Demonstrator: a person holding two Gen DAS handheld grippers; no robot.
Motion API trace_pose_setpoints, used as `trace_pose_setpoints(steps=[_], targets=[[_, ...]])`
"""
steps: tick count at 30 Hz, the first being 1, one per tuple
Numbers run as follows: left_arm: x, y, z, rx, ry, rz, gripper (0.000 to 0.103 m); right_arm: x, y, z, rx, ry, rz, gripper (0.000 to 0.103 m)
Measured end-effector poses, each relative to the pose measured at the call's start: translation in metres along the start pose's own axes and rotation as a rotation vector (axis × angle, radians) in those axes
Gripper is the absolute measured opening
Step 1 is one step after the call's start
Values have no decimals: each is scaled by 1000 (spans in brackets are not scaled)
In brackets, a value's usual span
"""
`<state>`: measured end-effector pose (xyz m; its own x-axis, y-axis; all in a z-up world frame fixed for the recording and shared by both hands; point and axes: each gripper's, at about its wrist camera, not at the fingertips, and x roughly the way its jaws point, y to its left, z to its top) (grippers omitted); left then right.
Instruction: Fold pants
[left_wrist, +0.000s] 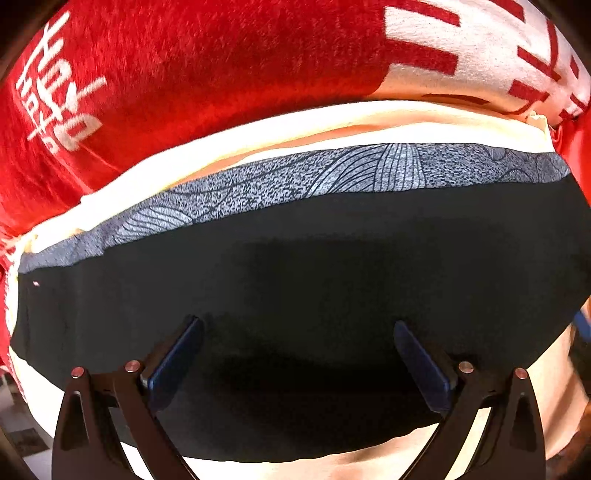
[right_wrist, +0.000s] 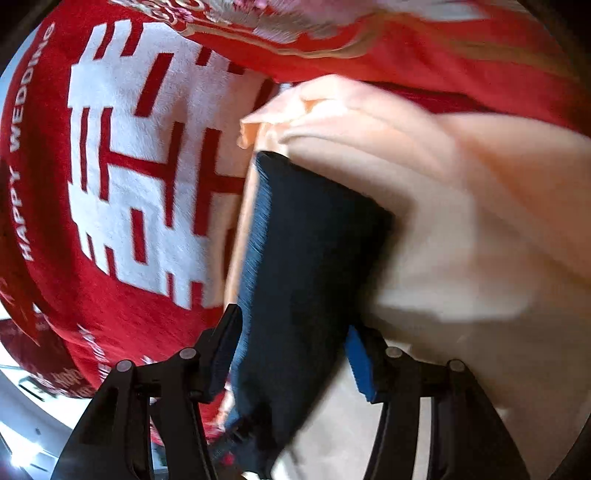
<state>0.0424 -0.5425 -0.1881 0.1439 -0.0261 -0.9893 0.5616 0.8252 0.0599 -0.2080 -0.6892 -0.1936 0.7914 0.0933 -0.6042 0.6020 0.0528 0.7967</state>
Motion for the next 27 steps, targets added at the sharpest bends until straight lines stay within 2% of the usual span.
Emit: trace_pose_setpoints(steps=[3, 6, 8, 9, 11, 14, 17, 18, 19, 21, 27], targets=[[1, -2, -2, 2, -9, -8, 103, -1, -5, -8, -13, 4, -6, 51], [-1, -2, -4, 14, -15, -5, 103, 14, -1, 4, 2, 2, 51, 53], [-9, -4, -2, 23, -23, 1, 97, 26, 5, 11, 0, 16, 69, 52], [-17, -5, -1, 23, -35, -17, 87, 29, 9, 13, -1, 28, 72, 40], [-29, -5, 1, 9, -56, -65, 86, 33, 15, 16, -8, 53, 58, 15], [-34, -16, 5, 3, -87, -107, 86, 28, 26, 15, -60, 65, 11, 15], [-15, -34, 0, 43, -79, -114, 86, 24, 37, 13, -106, 65, -8, 15], [-4, -39, -8, 42, -92, -101, 87, 23, 42, 12, -123, 65, -16, 15], [-7, -41, -14, 42, -152, -96, 87, 24, 49, 9, -151, 72, -32, 14], [-9, -44, -19, 55, -179, -87, 87, 20, 70, 2, -258, 66, -70, 14], [-9, -43, -19, 74, -179, -127, 87, 20, 137, -30, -515, 65, -134, 12]])
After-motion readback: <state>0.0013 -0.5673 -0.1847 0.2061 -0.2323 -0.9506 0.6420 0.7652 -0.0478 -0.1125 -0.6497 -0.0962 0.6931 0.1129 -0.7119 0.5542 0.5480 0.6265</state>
